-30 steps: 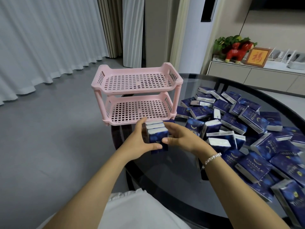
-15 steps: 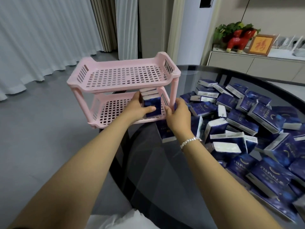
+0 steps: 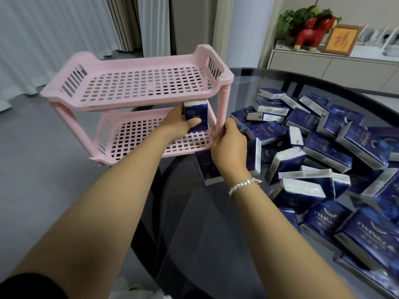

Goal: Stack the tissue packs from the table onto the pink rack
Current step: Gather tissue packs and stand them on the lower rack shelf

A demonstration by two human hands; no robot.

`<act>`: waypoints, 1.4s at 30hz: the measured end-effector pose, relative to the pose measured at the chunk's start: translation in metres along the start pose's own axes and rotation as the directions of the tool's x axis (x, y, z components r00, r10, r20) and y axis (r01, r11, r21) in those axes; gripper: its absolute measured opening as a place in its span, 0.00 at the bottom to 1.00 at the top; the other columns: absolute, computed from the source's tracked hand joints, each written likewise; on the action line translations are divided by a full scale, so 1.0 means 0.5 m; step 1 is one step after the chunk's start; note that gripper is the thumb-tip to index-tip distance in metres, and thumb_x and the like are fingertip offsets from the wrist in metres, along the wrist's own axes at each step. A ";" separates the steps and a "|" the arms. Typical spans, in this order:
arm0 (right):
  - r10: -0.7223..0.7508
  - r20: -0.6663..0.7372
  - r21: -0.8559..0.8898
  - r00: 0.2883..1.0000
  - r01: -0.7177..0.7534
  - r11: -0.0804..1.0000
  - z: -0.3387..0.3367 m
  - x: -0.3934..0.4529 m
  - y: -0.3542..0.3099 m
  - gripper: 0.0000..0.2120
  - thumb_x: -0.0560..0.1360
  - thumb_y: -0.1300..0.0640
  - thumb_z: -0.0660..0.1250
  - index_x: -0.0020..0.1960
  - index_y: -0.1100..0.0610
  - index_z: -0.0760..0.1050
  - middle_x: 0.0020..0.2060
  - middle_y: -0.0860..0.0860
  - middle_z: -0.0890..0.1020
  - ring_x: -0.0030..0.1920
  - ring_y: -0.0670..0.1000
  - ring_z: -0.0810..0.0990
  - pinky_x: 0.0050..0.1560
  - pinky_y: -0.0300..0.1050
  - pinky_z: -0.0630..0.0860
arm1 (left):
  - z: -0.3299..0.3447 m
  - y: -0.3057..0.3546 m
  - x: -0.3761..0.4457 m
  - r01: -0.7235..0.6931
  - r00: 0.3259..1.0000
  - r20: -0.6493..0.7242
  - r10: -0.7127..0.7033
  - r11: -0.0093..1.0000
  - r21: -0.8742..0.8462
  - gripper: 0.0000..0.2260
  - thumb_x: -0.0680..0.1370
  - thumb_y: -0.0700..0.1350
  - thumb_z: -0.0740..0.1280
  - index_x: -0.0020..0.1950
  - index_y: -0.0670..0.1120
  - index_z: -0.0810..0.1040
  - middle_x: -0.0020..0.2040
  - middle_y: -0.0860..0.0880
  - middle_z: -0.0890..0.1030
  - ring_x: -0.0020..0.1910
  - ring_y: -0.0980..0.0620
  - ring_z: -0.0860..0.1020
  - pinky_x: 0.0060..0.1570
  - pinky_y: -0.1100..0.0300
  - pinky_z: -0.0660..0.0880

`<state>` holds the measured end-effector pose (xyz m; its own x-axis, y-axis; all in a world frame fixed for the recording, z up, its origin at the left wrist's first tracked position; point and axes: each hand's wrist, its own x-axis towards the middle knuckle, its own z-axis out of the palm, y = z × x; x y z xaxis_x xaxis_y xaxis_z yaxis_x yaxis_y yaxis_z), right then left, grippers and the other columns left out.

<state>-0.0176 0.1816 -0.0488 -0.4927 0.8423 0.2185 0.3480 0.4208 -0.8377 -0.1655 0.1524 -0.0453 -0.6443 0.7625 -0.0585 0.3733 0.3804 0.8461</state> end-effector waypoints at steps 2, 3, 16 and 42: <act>0.011 0.000 0.010 1.000 -0.011 1.000 -0.001 -0.002 -0.001 0.03 0.78 0.60 0.61 0.50 0.60 0.69 0.47 0.57 0.80 0.46 0.56 0.77 0.42 0.44 0.69 | 0.003 0.001 -0.007 -0.007 1.000 -0.011 0.007 1.000 0.024 0.22 0.78 0.44 0.66 0.70 0.49 0.66 0.60 0.53 0.75 0.56 0.56 0.72 0.55 0.59 0.67; 0.017 0.002 0.019 1.000 -0.017 1.000 -0.002 -0.003 -0.001 0.04 0.78 0.60 0.61 0.50 0.60 0.69 0.48 0.56 0.80 0.45 0.55 0.77 0.42 0.43 0.68 | 0.005 0.001 -0.011 -0.013 1.000 -0.012 0.013 1.000 0.025 0.22 0.77 0.44 0.67 0.71 0.49 0.66 0.60 0.54 0.75 0.56 0.56 0.72 0.55 0.59 0.67; 0.051 0.023 0.046 0.998 -0.052 0.998 -0.004 -0.010 -0.006 0.07 0.78 0.59 0.62 0.54 0.60 0.68 0.51 0.56 0.79 0.50 0.54 0.77 0.46 0.44 0.71 | 0.011 -0.001 -0.021 -0.018 0.999 -0.028 0.017 0.999 -0.043 0.29 0.73 0.43 0.72 0.71 0.50 0.64 0.64 0.51 0.76 0.62 0.52 0.74 0.66 0.51 0.69; 0.182 0.572 -0.644 0.800 0.300 0.704 -0.186 -0.069 -0.048 0.25 0.69 0.56 0.74 0.63 0.61 0.72 0.60 0.57 0.77 0.59 0.57 0.76 0.59 0.50 0.74 | 0.054 0.027 -0.316 -0.005 1.000 -0.009 0.009 0.921 0.389 0.25 0.73 0.58 0.70 0.66 0.51 0.72 0.69 0.52 0.63 0.70 0.50 0.60 0.68 0.56 0.60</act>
<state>0.0651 0.1736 0.0103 -0.7866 0.5582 -0.2641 0.6110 0.7654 -0.2021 -0.0409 0.0511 -0.0389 -0.6468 0.7612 -0.0463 0.6068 0.5505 0.5733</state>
